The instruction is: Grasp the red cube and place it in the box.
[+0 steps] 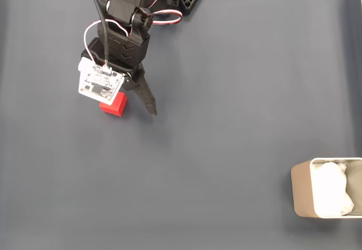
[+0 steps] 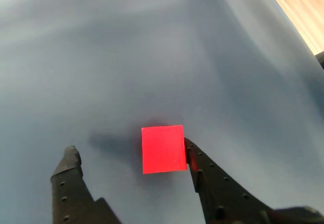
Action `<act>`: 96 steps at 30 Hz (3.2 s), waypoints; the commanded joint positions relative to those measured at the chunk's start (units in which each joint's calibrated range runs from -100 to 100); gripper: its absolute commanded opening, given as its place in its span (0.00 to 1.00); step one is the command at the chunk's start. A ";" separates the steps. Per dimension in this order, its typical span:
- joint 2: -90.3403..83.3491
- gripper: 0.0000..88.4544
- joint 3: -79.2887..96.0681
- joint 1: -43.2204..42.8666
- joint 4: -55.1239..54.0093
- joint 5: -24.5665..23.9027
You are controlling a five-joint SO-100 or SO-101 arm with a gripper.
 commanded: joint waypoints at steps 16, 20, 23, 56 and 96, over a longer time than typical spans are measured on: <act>-4.93 0.23 1.00 -1.45 1.58 0.59; -5.27 0.21 1.82 -1.38 1.58 1.32; -5.62 0.19 2.37 -1.31 1.74 1.76; -10.13 0.11 -23.82 -16.51 12.97 0.63; 23.76 0.10 -72.63 -46.90 12.97 -0.34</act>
